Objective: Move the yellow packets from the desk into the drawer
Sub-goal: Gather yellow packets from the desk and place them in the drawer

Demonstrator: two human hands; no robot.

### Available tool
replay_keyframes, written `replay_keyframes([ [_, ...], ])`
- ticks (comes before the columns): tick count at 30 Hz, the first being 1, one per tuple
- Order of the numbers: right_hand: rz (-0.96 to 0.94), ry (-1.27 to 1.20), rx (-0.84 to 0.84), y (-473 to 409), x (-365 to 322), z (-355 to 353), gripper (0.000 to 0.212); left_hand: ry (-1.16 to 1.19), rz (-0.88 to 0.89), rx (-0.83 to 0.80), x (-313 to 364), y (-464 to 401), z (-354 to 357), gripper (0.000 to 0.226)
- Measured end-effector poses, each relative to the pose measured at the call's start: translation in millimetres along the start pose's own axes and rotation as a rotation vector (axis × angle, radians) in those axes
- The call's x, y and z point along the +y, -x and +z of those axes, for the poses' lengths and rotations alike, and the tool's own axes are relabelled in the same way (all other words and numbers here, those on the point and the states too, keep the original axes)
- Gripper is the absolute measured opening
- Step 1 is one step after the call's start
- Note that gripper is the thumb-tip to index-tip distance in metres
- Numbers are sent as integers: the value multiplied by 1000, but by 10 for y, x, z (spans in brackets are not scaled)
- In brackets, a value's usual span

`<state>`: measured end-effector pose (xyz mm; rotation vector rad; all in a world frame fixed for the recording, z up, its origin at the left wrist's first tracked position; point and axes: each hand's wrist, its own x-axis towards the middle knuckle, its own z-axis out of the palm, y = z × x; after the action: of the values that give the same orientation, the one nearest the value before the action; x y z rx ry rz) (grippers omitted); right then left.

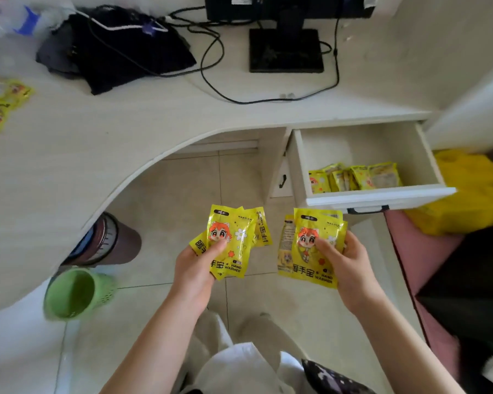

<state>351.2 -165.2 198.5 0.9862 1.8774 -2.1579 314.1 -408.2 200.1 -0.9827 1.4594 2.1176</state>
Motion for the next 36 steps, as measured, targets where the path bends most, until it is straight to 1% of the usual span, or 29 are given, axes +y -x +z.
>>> replay_keyframes([
  [5,-8,-38,126,-78,-14,-694,20,-43,-32,-50,-253,-31,634,23],
  [10,-18,-91,189,-211,-122,-1059,18,-86,-50,-93,-305,-174,1106,26],
  [15,-23,-102,233,-497,-298,-1249,21,-108,-47,-128,-230,-423,1517,29],
  [19,-1,-119,261,-818,-473,-1332,22,-117,-75,-120,-151,-674,1839,31],
  [23,26,-129,260,-1153,-659,-1380,22,-120,-114,-84,-89,-928,2128,33],
  [26,37,-146,253,-1396,-809,-1426,22,-122,-137,-90,-70,-1101,2301,37],
  [28,44,-163,251,-1534,-893,-1468,22,-118,-146,-78,-61,-1187,2413,35],
  [31,61,-158,252,-1719,-989,-1560,17,-115,-160,-65,-79,-1266,2594,32],
  [36,110,-94,248,-2064,-1097,-1834,15,-124,-184,-34,-189,-1363,2958,27],
])
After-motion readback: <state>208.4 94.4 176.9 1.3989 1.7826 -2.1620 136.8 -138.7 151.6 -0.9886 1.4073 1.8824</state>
